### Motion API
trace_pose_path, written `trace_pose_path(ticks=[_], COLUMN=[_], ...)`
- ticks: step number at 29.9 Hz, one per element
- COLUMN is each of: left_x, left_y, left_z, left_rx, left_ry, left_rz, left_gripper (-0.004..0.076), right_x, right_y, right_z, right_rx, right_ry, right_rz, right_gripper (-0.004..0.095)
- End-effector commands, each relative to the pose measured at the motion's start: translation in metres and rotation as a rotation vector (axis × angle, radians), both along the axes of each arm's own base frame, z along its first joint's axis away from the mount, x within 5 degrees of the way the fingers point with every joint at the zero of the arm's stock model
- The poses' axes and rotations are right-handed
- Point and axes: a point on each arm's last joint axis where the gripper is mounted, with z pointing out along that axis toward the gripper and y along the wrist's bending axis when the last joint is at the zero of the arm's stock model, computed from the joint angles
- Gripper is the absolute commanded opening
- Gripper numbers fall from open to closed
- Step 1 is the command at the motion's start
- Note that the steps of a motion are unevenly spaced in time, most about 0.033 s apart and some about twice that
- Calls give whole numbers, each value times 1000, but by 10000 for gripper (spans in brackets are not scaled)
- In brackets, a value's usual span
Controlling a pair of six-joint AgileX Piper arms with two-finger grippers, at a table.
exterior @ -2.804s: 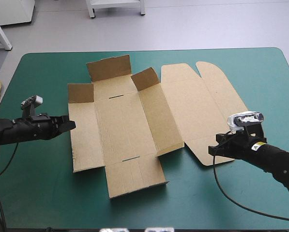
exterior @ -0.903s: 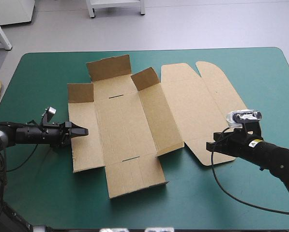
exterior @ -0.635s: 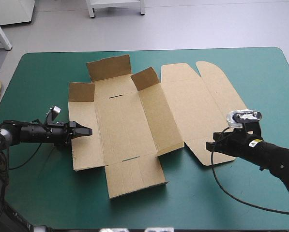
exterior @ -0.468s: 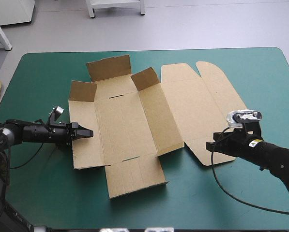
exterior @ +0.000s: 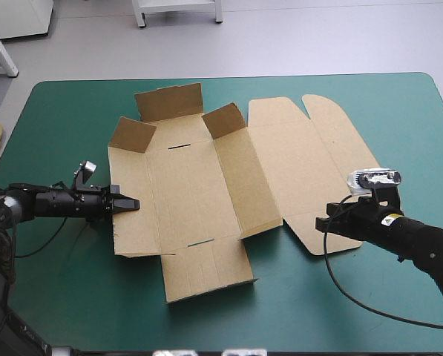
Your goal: Fold the box
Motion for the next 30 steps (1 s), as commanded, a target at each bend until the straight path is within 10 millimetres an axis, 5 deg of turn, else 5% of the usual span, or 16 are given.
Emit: trace_pose_path(ticks=[1, 9, 19, 26, 30], left_x=[9, 43, 87, 106, 112], left_y=[-1, 10, -18, -58, -64], left_z=[31, 71, 118, 112, 113], left_rx=[-35, 216, 592, 700, 782], left_ry=[-100, -170, -368, -325, -327], left_rz=[-7, -19, -130, -394, -432], left_gripper=[-9, -9, -8, -8, -8], right_x=[3, 8, 31, 42, 44], right_y=[0, 0, 5, 6, 7], right_z=[14, 9, -3, 12, 10], right_rx=[28, 17, -2, -9, -11], right_ry=[-71, -52, 8, -29, -8], right_rz=[-23, -21, -3, 2, 11], right_gripper=[-19, -19, -19, -19, -17])
